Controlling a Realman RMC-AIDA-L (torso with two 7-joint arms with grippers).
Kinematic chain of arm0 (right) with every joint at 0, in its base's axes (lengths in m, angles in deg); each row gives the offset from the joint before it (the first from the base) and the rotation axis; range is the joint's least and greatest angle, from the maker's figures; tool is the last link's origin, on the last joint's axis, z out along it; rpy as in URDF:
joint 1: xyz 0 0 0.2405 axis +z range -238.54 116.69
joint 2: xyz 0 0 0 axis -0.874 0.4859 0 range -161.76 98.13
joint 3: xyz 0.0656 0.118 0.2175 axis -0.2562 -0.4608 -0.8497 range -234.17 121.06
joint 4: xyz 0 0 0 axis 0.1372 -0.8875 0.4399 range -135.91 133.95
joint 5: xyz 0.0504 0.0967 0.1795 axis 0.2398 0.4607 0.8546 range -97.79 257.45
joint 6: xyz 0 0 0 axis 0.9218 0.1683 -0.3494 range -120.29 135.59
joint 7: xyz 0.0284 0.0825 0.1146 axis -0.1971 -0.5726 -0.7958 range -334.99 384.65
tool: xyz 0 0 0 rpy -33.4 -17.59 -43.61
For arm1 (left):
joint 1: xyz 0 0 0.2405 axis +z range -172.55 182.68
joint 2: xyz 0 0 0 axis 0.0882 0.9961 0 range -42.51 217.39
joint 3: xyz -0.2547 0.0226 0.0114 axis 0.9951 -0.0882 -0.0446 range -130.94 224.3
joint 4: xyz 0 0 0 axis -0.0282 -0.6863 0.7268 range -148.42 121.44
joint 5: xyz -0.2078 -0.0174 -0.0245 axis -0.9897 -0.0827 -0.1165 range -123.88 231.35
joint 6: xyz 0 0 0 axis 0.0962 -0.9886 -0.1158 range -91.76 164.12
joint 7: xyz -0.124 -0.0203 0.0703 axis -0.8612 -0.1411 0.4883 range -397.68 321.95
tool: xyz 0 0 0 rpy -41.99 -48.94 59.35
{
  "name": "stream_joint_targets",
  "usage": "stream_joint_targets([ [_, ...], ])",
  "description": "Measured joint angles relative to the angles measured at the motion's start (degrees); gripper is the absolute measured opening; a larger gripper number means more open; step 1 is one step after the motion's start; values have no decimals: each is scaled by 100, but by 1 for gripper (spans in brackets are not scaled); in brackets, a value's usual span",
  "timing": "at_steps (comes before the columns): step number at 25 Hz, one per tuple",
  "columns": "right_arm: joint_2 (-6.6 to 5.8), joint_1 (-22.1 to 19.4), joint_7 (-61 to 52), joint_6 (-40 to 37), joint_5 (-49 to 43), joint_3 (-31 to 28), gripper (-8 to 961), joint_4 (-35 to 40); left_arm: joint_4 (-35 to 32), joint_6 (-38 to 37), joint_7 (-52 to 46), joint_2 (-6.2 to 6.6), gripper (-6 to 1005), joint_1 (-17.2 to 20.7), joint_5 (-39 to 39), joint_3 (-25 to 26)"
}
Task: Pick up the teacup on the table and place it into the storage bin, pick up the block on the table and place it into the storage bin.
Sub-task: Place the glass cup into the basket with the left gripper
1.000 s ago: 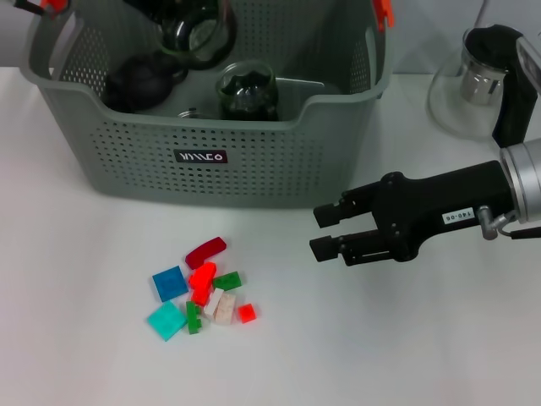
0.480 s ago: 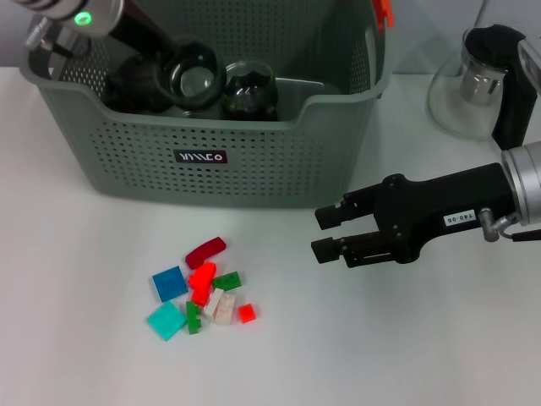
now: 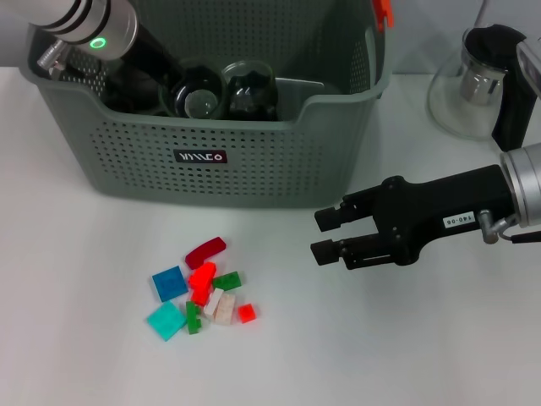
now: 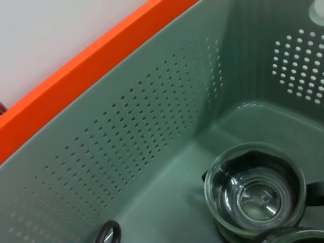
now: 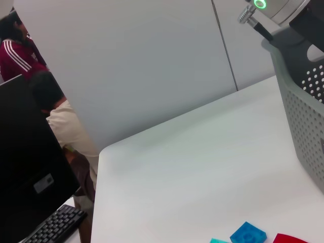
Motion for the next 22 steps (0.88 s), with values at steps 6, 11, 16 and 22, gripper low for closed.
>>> stream_joint_targets([
  [6,11,-11,0,0,-11,7,563,0,19,-17,0,-9,46,12,9,-9],
  [11,12,-19,0,0,-11,15,563,0,27,-45,0,-28,45,31,54,-11],
  [16,12,-19,0,0,-11,33,562,0,28,-34,-8,-73,45,35,161,-11],
  [22,12,-18,1,0,-10,34,563,0,28,-26,-40,-86,44,34,169,-11],
])
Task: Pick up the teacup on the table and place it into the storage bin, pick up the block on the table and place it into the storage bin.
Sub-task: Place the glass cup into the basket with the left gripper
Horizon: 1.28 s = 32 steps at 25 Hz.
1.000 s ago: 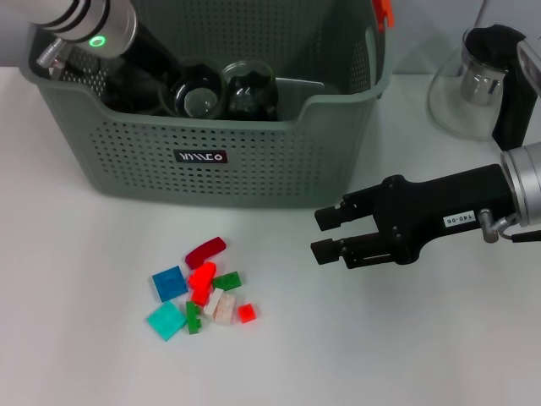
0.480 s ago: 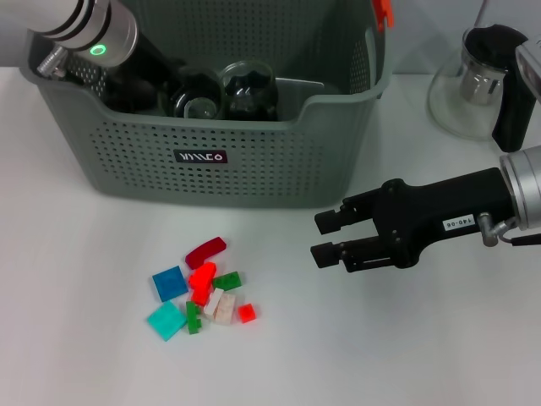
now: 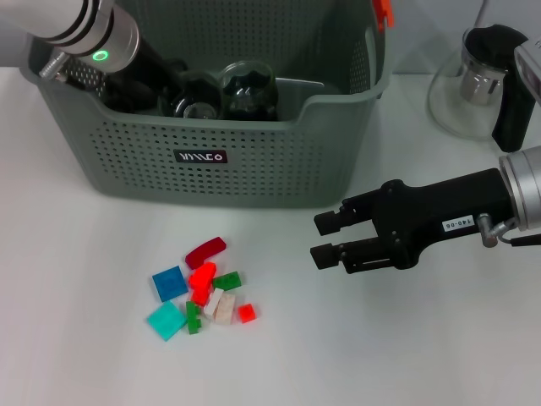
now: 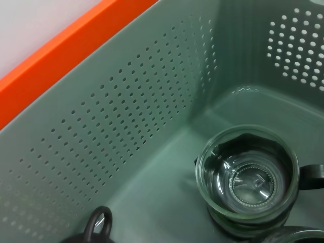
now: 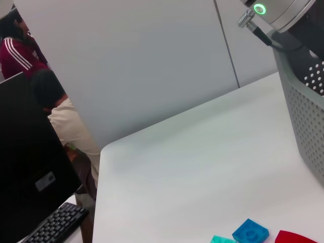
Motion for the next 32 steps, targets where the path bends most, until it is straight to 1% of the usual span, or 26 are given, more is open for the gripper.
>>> stream_joint_targets([
  [11,0,0,17,0,0,-26,562,0,-1,-20,-4,-1,45,-22,-2,-1],
  [16,0,0,24,0,0,-27,563,0,-26,-4,-4,-2,45,-14,-2,-94],
  [21,0,0,26,0,0,-26,563,0,-38,15,-36,-8,68,-8,-2,-104],
  [27,0,0,23,0,0,-25,562,0,-75,26,-40,-9,175,-4,-2,-73],
  [30,-2,-1,22,0,1,-25,563,0,-232,0,-90,-7,385,30,43,-69],
  [32,-6,-6,22,0,4,-28,563,0,-398,-68,-144,-5,428,67,97,-70],
])
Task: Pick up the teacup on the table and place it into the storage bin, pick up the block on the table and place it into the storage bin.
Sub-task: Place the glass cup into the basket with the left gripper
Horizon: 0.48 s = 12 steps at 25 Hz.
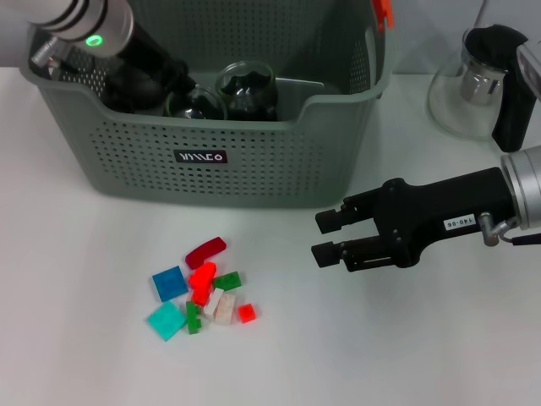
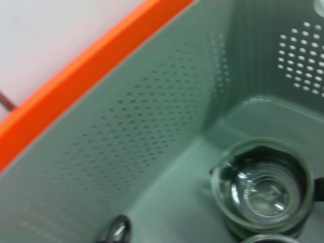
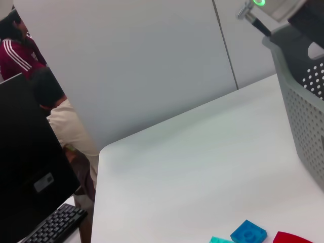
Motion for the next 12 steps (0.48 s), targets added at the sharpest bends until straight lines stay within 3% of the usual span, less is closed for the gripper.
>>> stream_joint_targets([
  [8,-18,-3,26,0,25,-7,562,10,-1367,-735,-248,16,601,223,18,124],
  [12,-29,12,29,-4,30,-62,563,30,-2069,-1270,-239,-14,678,286,-200,594],
])
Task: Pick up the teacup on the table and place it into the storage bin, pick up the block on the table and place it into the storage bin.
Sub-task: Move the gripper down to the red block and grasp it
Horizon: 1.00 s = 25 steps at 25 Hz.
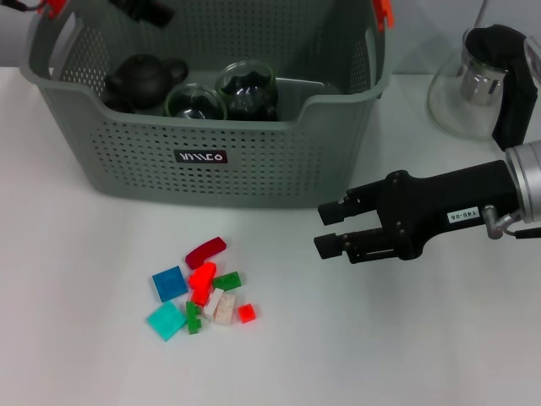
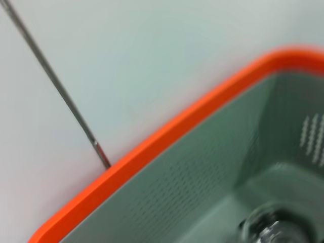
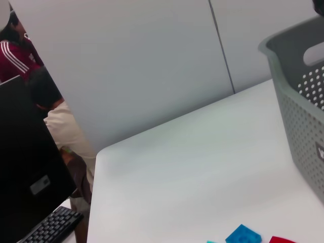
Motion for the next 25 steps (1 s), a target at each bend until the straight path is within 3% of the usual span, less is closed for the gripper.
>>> stream_joint_targets([
  [3,-22,22,1,-42,3,-26,563,5,-593,-707,190,-17,715,173,-884,558],
  [8,-68,51,37,-199,3,-144,562,29,-1039,-2096,817,24,714,880,-3560,1414],
  [12,-120,45,100,-234,2,-194,562,32,-1010,-2728,1517,-135,713,1544,-4958,1674],
  [15,-139,47,111,-244,1,-205,562,32,-917,-3154,2200,-317,712,2040,-5584,1771],
  [19,-147,90,162,-274,-8,-187,562,32,-554,-3374,3212,-539,712,2676,-5786,1725],
  [25,-196,151,166,-336,-59,-127,563,32,438,-3548,4254,-534,710,3105,-5680,1892],
])
